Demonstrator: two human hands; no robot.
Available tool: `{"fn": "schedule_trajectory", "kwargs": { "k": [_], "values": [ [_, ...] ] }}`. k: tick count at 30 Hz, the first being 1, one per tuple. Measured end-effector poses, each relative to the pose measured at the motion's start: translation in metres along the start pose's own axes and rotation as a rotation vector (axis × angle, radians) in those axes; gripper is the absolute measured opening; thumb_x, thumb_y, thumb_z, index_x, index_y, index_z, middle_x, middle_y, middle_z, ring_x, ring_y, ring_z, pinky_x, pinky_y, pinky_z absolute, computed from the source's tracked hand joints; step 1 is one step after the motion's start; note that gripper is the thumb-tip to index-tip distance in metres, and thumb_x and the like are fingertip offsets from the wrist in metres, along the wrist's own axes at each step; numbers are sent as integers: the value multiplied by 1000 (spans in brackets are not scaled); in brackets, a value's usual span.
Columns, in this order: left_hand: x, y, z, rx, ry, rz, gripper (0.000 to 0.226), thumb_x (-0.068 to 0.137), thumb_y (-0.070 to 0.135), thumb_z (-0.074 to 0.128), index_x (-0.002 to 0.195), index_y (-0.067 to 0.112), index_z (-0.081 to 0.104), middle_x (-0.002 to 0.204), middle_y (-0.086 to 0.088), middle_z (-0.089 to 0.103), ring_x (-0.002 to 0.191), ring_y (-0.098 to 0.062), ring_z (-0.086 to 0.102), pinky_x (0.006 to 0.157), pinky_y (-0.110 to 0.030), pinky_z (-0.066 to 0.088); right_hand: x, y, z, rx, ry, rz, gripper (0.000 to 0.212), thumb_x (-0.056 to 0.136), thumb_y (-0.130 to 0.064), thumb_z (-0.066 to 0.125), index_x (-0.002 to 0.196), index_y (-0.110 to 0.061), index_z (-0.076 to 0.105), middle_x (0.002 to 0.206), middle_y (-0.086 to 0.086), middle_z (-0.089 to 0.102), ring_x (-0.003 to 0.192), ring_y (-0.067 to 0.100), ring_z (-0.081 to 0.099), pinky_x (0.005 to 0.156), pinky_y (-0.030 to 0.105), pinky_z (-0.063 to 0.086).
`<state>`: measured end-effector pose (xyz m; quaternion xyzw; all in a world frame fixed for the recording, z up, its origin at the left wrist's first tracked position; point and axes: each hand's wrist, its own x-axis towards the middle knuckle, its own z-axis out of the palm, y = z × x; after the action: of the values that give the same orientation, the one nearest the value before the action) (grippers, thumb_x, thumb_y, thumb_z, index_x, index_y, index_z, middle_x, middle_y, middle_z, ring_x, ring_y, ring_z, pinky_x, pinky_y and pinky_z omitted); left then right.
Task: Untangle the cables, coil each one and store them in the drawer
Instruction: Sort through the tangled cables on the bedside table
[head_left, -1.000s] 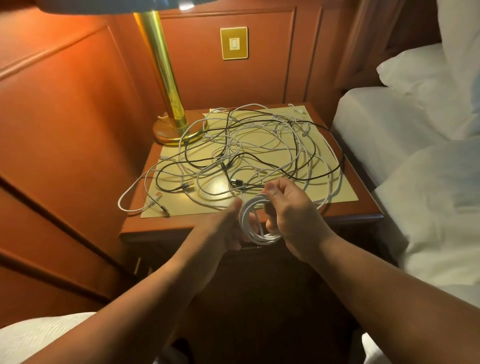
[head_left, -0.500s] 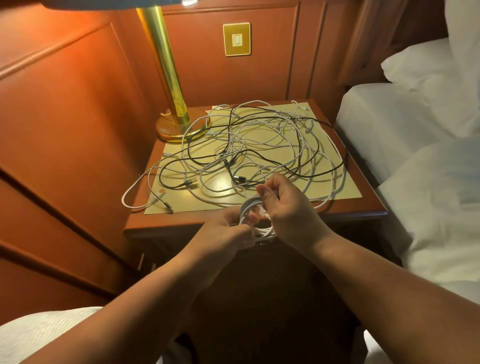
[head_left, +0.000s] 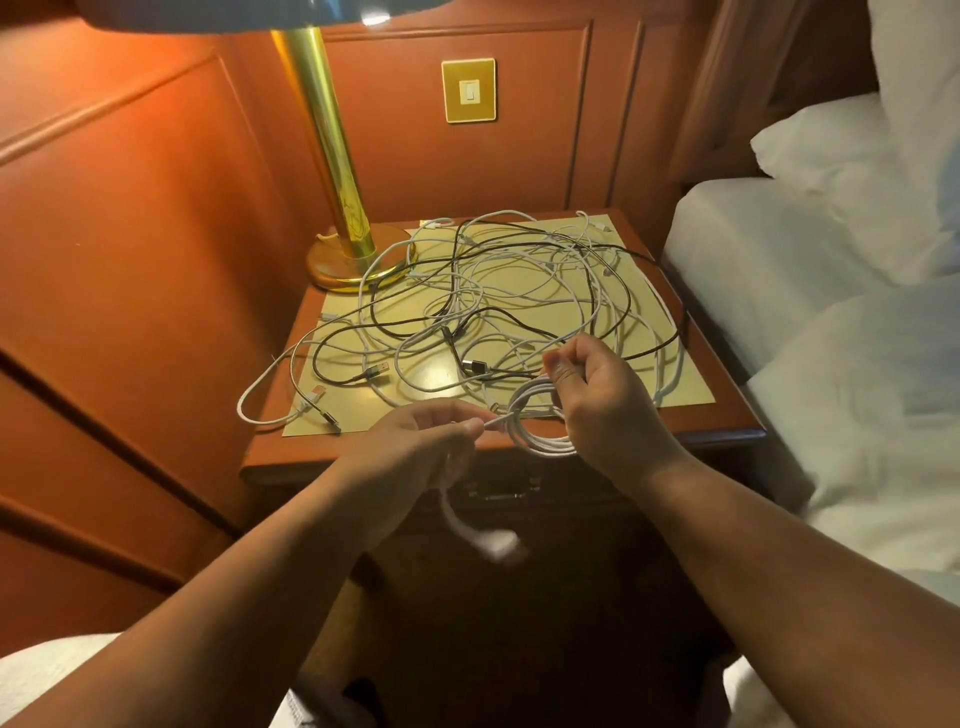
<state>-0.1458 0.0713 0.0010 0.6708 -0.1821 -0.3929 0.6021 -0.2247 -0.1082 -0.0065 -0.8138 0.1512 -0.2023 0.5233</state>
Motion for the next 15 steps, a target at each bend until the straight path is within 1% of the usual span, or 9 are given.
{"fn": "schedule_trajectory", "kwargs": {
  "k": [1, 2, 4, 6, 8, 10, 12, 13, 15],
  "values": [
    [1, -1, -2, -14, -15, -6, 25, 99, 10, 51, 88, 14, 74, 63, 0, 49, 58, -13, 40, 60, -27, 30, 0, -1, -2, -5, 1, -1, 24, 104, -26, 47, 85, -11, 51, 59, -4, 40, 49, 4, 34, 48, 25, 32],
    [1, -2, -3, -2, -26, -4, 24, 100, 10, 50, 91, 11, 72, 63, 0, 49, 57, -12, 38, 58, -26, 29, 1, -1, -4, -3, 1, 8, 24, 104, -26, 46, 86, -10, 51, 60, -3, 40, 50, 5, 35, 48, 25, 31],
    [1, -5, -3, 116, -18, 34, 20, 102, 13, 49, 97, 9, 68, 66, 1, 52, 60, -12, 44, 60, -24, 37, 1, -2, -5, 63, 7, 91, 27, 105, -27, 44, 90, -6, 52, 66, 3, 42, 57, 11, 38, 51, 28, 34],
    [1, -12, 0, 309, 31, 111, 17, 101, 22, 52, 99, 16, 68, 73, 5, 63, 70, -10, 59, 72, -26, 51, 2, -5, -4, 270, 19, 277, 28, 106, -29, 42, 94, -6, 54, 71, 5, 42, 61, 15, 40, 52, 28, 37],
    [0, -18, 5, 396, 82, 198, 14, 99, 26, 55, 98, 21, 68, 88, 5, 71, 86, -11, 67, 82, -30, 56, 1, -9, -2, 584, 10, 460, 26, 106, -29, 42, 90, -12, 54, 65, 0, 42, 54, 11, 39, 49, 26, 36],
    [-2, -22, 12, 354, 132, 267, 13, 98, 25, 57, 99, 18, 68, 95, 4, 72, 90, -9, 68, 80, -25, 56, -2, -10, 0, 813, 5, 579, 28, 106, -30, 41, 85, -15, 52, 56, -6, 38, 45, 8, 34, 48, 26, 33],
    [-4, -24, 19, 269, 204, 286, 14, 96, 25, 59, 101, 16, 69, 93, 5, 72, 86, -5, 68, 74, -19, 54, -5, -10, 4, 950, 17, 657, 35, 106, -33, 41, 77, -17, 52, 53, -7, 35, 41, 8, 30, 47, 24, 32],
    [-4, -25, 23, 219, 240, 277, 17, 94, 29, 61, 101, 16, 68, 91, 4, 72, 83, -7, 68, 73, -19, 54, -6, -10, 6, 1010, 29, 687, 37, 105, -33, 41, 74, -17, 53, 52, -7, 34, 40, 8, 29, 45, 23, 32],
    [-5, -28, 27, 84, 294, 246, 27, 88, 35, 62, 102, 13, 68, 90, -4, 73, 84, -14, 69, 74, -24, 56, -9, -12, 10, 1111, 55, 718, 39, 106, -33, 41, 73, -15, 54, 51, -7, 33, 39, 7, 27, 40, 22, 32]
  ]
}}
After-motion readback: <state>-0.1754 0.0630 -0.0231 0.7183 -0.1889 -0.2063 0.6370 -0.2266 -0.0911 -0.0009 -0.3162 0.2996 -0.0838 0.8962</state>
